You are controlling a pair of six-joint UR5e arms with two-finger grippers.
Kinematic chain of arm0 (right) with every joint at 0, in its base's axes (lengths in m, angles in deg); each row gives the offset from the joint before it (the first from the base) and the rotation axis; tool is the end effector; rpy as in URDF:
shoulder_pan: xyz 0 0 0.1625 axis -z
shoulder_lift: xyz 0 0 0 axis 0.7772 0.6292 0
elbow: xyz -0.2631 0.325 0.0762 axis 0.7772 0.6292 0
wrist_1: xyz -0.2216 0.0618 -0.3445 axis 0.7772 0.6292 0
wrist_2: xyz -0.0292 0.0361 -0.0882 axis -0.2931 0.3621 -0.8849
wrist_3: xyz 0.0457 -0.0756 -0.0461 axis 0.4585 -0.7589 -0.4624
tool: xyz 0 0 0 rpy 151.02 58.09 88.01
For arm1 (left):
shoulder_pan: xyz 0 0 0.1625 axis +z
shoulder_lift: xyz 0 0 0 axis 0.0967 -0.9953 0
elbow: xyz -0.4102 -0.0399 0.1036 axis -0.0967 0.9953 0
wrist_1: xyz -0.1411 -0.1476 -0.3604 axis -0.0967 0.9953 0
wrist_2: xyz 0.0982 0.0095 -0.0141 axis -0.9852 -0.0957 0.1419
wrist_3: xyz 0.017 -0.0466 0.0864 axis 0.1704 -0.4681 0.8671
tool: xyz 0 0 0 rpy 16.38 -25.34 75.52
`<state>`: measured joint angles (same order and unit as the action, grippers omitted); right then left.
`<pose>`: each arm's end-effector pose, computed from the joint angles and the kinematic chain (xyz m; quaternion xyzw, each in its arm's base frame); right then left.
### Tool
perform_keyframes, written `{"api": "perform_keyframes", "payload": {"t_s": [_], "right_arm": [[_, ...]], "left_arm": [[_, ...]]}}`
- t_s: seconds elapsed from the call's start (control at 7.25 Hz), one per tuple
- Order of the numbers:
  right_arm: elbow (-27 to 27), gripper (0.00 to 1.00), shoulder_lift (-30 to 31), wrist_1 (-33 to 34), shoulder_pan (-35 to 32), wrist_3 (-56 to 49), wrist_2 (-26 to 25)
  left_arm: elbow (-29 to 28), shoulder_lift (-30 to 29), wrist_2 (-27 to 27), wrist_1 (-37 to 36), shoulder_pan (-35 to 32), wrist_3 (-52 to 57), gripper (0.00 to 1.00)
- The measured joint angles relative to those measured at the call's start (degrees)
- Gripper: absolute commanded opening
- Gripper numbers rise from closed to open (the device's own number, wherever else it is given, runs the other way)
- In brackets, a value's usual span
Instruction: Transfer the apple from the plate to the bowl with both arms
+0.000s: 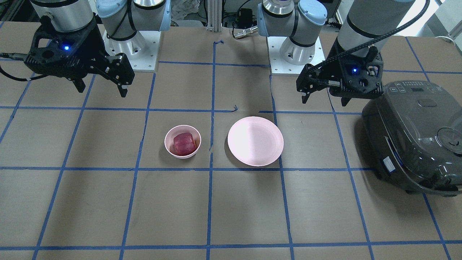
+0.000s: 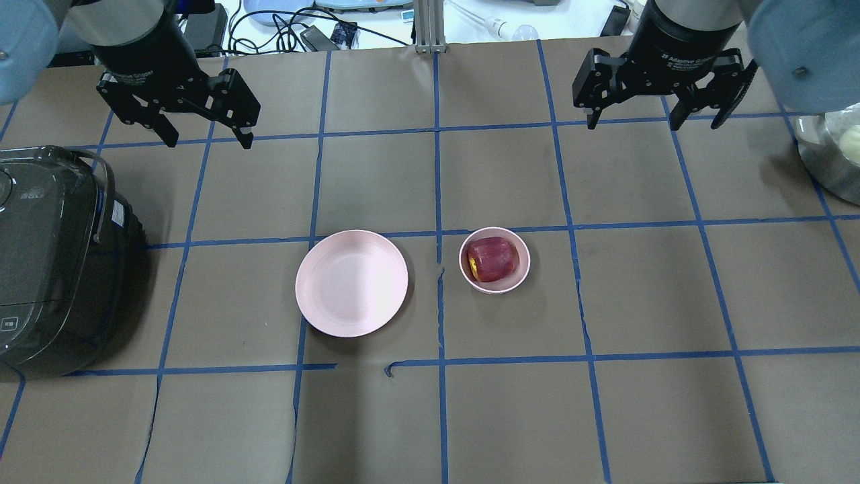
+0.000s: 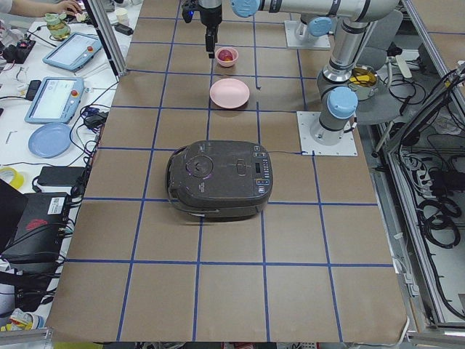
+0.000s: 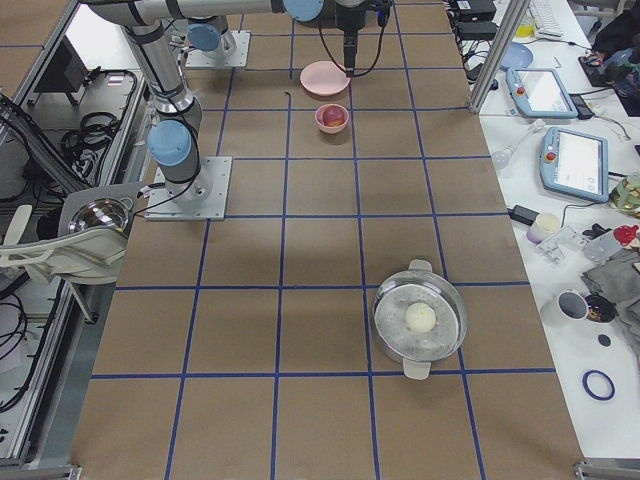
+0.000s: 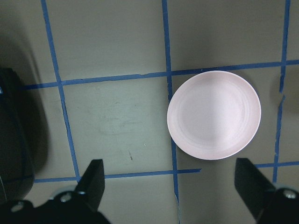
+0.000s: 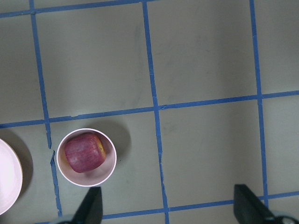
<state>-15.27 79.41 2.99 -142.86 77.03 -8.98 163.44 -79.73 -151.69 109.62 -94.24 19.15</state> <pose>0.1459 -0.4971 0.5152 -0.0497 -0.9977 0.0440 0.0141 -0.1206 -0.5208 0.5099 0.0316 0.9995 0.0085 0.0042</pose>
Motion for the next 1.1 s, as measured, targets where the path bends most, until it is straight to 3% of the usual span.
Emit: {"api": "perform_keyframes", "payload": {"t_s": [1.1], "right_arm": [[-0.04, 1.0, -0.02, 0.01, 0.0, 0.0, 0.0]], "left_arm": [[-0.46, 1.05, 1.53, 0.52, -1.19, -1.79, 1.0]]}}
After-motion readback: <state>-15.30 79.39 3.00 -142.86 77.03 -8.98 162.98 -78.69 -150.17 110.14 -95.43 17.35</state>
